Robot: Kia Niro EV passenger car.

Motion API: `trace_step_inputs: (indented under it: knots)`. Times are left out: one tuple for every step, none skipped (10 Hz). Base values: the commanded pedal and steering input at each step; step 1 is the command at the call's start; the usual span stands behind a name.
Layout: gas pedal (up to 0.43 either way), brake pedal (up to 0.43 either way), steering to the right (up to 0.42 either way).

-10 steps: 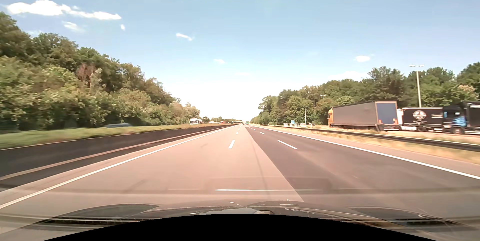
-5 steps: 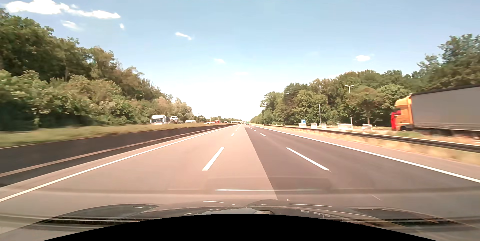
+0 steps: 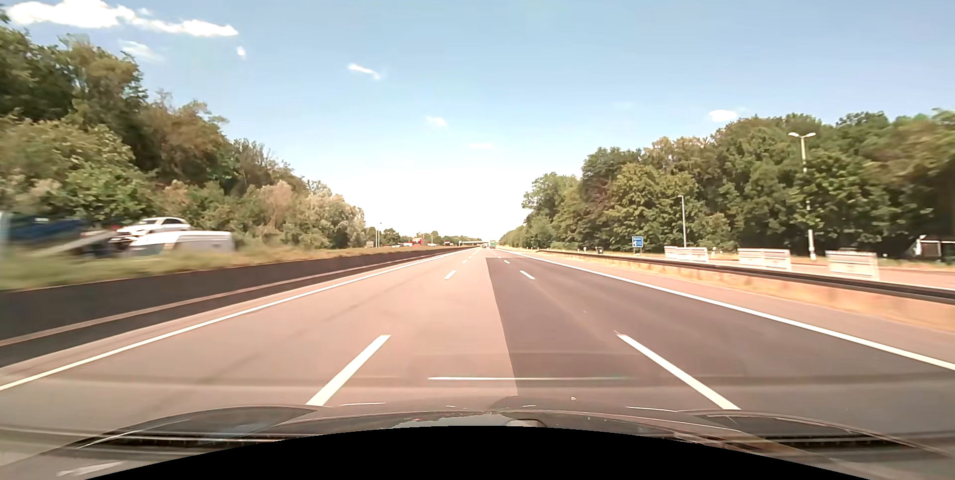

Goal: Follow the waypoints while adhering to traffic rules and regulations

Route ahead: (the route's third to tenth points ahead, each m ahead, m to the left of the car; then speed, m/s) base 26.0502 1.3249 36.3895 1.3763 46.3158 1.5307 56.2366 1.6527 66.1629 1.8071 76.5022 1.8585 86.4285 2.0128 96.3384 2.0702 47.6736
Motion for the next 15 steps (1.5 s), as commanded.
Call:
trace_step_inputs:
  knots:
    - [0.591, 0.0, -0.003]
    - [0.591, 0.0, -0.003]
    - [0.591, 0.0, -0.003]
    - [0.591, 0.0, -0.004]
    - [0.591, 0.0, -0.003]
    - [0.591, 0.0, -0.003]
    - [0.591, 0.0, -0.004]
    - [0.591, 0.0, -0.003]
    - [0.591, 0.0, -0.004]
    - [0.591, 0.0, -0.003]
    - [0.591, 0.0, -0.004]
    - [0.591, 0.0, -0.004]
    - [0.591, 0.0, -0.003]
    - [0.591, 0.0, -0.003]
    - [0.591, 0.0, -0.003]
